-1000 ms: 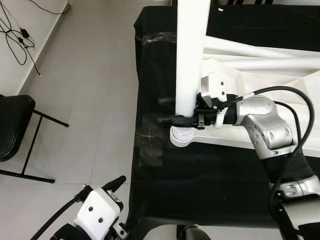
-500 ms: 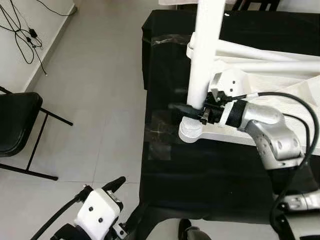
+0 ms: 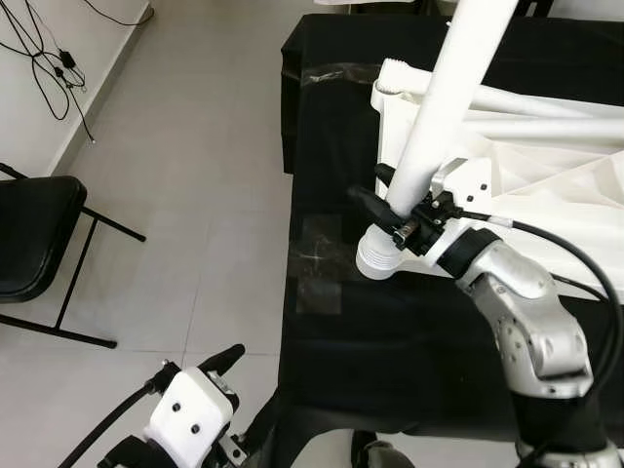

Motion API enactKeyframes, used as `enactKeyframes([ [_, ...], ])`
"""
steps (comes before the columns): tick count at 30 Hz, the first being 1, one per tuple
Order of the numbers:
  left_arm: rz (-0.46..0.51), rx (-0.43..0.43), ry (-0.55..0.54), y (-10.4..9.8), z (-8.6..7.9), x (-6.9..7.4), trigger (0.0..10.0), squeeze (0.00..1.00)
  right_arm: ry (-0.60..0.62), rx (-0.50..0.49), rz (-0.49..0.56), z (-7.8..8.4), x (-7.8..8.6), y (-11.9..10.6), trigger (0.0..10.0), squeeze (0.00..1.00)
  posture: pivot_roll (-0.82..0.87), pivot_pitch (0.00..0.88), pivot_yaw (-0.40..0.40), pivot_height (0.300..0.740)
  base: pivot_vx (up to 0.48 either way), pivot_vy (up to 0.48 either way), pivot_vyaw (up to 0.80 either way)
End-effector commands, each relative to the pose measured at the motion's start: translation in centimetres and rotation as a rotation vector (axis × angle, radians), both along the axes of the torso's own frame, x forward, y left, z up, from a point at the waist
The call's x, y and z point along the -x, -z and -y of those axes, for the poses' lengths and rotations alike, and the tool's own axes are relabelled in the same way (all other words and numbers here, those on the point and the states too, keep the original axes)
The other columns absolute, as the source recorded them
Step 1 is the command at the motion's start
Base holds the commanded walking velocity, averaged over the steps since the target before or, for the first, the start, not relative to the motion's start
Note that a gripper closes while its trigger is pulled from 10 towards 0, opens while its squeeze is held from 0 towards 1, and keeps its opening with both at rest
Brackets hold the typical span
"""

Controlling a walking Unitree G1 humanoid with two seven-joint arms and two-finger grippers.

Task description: Building children table

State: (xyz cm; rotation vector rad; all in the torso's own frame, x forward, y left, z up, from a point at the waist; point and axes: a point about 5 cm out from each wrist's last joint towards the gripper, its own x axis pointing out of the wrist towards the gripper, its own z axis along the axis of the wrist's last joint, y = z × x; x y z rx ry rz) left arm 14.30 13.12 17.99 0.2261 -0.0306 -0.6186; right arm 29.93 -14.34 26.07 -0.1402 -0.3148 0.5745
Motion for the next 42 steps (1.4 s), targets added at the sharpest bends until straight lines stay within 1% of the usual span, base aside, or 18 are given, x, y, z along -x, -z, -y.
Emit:
enactKeyframes([
  [1,-0.024,-0.006,-0.004,0.5,-0.2,0.1,10.0,0.0,0.138,0.016,-0.138,1.2,-0.6,2.8,10.0,0.0,0.05,0.387,0.016,0.74,0.0,0.0,0.0],
  [3,-0.024,-0.006,-0.004,0.5,-0.2,0.1,10.0,0.0,0.179,0.007,-0.132,0.9,-0.3,3.0,10.0,0.0,0.05,0.384,0.014,0.74,0.0,0.0,0.0],
  [5,-0.023,-0.007,-0.005,0.5,-0.2,0.0,10.0,0.0,0.294,0.005,-0.133,-0.3,0.7,3.8,10.0,0.0,0.05,0.381,0.013,0.74,0.0,0.0,0.0],
  [6,-0.022,-0.008,-0.005,0.5,-0.2,0.0,10.0,0.0,0.357,-0.01,-0.131,-0.5,1.1,4.0,10.0,0.0,0.05,0.381,0.013,0.74,0.0,0.0,0.0],
  [9,-0.02,-0.009,-0.005,0.5,-0.2,-0.1,10.0,0.0,0.429,-0.05,-0.142,-0.9,1.4,4.3,10.0,0.0,0.06,0.378,0.011,0.74,0.0,0.0,0.0],
  [14,-0.015,-0.011,-0.007,0.5,-0.3,-0.1,10.0,0.0,0.432,-0.073,-0.163,-2.1,1.9,4.7,10.0,0.0,0.06,0.372,0.011,0.74,0.0,0.0,0.0],
  [18,-0.014,-0.011,-0.015,0.5,-0.4,-0.3,10.0,0.0,0.438,-0.078,-0.167,-2.3,2.0,4.9,10.0,0.0,0.06,0.356,0.008,0.74,0.0,0.0,0.0],
  [24,0.058,-0.032,-0.083,-0.9,-1.8,-2.0,10.0,0.0,0.468,-0.081,-0.161,-2.8,2.1,4.9,10.0,0.0,0.07,0.339,0.005,0.74,0.0,0.0,0.0],
  [26,0.13,0.003,-0.09,-3.1,-2.6,-4.0,10.0,0.0,0.46,-0.079,-0.158,-3.2,2.0,4.9,10.0,0.0,0.07,0.331,0.003,0.74,0.0,0.0,0.0],
  [27,0.13,0.003,-0.09,-3.1,-2.6,-4.0,10.0,0.0,0.46,-0.079,-0.158,-3.2,2.0,4.9,10.0,0.0,0.07,0.331,0.003,0.74,0.0,0.0,0.0],
  [28,0.205,0.055,-0.021,-5.9,-2.5,-5.6,10.0,0.0,0.443,-0.081,-0.157,-3.6,1.8,5.0,10.0,0.0,0.08,0.322,0.004,0.74,0.0,0.0,0.0],
  [32,0.234,0.086,0.031,-7.5,-2.4,-6.3,10.0,0.0,0.433,-0.081,-0.156,-3.9,1.6,5.0,10.0,0.0,0.08,0.31,0.008,0.74,0.0,0.0,0.0],
  [33,0.259,0.141,0.159,-9.8,-1.6,-7.3,10.0,0.0,0.422,-0.082,-0.153,-4.2,1.4,5.1,10.0,0.0,0.09,0.284,0.014,0.74,0.0,0.0,0.0],
  [34,0.259,0.141,0.159,-9.8,-1.6,-7.3,10.0,0.0,0.422,-0.082,-0.153,-4.2,1.4,5.1,10.0,0.0,0.09,0.284,0.014,0.74,0.0,0.0,0.0],
  [35,0.273,0.189,0.318,-12.3,-0.7,-8.1,10.0,0.0,0.408,-0.085,-0.148,-4.5,1.2,5.0,10.0,0.0,0.09,0.275,0.014,0.74,0.0,0.0,0.0],
  [37,0.274,0.23,0.542,-15.6,0.5,-8.5,10.0,0.0,0.388,-0.091,-0.141,-5.0,0.9,4.9,10.0,0.0,0.09,0.264,0.015,0.74,0.0,0.0,0.0],
  [40,0.225,0.238,0.732,-17.4,1.0,-9.0,10.0,0.0,0.365,-0.098,-0.134,-5.7,0.8,4.6,10.0,0.0,0.09,0.254,0.019,0.74,0.0,0.0,0.0],
  [42,0.217,0.237,0.751,-17.6,1.1,-9.0,10.0,0.0,0.364,-0.099,-0.132,-5.8,0.8,4.5,10.0,0.0,0.09,0.254,0.019,0.74,0.0,0.0,0.0],
])
